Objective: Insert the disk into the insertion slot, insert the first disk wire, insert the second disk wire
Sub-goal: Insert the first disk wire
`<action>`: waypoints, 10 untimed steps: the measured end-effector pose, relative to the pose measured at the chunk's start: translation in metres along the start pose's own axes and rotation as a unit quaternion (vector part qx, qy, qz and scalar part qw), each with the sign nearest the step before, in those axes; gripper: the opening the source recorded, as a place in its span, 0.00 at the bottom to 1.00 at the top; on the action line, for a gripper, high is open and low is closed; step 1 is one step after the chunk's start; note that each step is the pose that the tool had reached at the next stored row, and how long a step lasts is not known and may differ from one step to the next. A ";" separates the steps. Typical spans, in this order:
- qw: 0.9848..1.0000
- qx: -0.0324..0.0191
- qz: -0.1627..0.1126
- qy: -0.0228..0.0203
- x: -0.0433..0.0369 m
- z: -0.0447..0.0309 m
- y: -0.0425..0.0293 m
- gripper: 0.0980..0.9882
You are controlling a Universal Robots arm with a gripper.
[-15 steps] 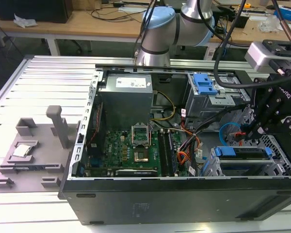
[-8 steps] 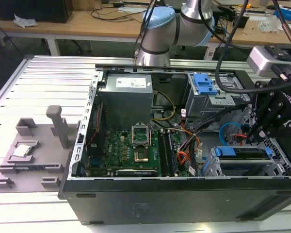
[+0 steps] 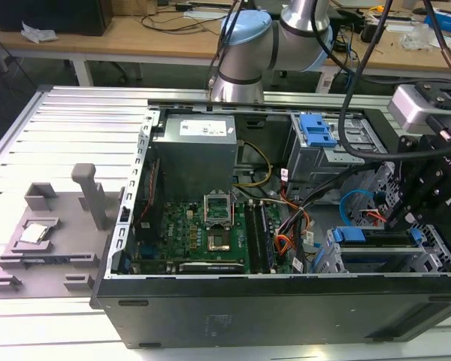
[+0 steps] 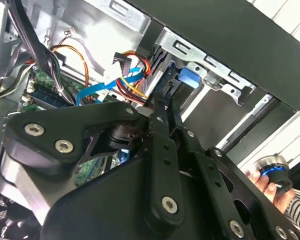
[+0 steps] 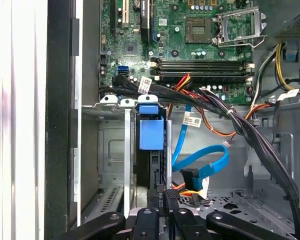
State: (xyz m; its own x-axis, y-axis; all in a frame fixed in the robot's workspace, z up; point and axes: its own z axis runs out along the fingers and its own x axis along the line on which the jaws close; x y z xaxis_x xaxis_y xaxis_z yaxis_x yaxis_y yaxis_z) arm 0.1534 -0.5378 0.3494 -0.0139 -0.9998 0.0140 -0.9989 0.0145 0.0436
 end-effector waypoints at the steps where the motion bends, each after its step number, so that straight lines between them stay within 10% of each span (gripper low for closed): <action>1: 1.000 0.000 0.000 0.000 0.0000 0.0008 -0.0007 0.08; 10: 1.000 0.000 0.000 0.000 0.0001 0.0063 -0.0021 0.08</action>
State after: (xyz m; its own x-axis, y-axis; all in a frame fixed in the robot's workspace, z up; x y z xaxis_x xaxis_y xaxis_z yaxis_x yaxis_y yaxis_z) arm 0.1552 -0.5380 0.3430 -0.0139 -0.9998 0.0140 -0.9989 0.0145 0.0435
